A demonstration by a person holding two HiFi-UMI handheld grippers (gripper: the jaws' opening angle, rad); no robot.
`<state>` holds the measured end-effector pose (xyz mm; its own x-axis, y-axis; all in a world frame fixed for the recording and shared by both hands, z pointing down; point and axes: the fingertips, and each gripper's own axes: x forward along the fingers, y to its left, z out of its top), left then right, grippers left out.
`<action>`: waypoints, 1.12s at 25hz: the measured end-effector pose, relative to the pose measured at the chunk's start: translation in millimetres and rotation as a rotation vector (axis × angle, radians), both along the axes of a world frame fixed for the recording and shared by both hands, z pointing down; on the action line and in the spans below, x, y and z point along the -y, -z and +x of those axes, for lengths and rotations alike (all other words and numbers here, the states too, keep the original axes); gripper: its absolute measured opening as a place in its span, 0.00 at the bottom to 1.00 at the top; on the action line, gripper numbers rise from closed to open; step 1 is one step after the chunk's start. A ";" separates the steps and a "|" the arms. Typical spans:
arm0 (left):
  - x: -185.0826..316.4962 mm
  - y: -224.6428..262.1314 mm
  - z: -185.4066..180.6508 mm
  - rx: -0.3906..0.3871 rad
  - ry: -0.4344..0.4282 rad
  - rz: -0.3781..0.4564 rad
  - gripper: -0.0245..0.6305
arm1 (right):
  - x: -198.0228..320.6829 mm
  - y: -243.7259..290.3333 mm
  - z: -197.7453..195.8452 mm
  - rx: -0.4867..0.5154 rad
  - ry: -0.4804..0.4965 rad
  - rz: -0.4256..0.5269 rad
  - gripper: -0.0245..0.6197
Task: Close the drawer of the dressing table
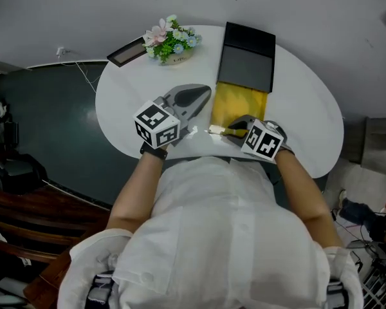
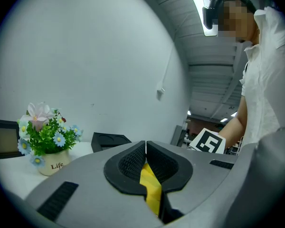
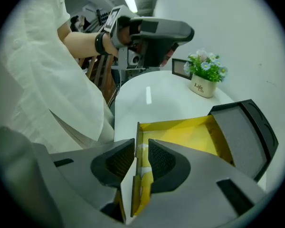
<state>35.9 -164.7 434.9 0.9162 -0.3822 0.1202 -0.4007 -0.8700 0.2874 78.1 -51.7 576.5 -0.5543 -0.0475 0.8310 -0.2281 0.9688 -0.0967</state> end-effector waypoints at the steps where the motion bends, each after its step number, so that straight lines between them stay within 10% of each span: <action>1: 0.3 -0.6 -0.3 -0.001 0.000 -0.001 0.07 | -0.7 -4.5 -1.8 -0.031 0.029 -0.005 0.15; 28: -0.2 -12.7 -27.9 -0.033 0.030 -0.044 0.07 | -10.9 -51.2 -16.3 -0.245 0.142 -0.058 0.10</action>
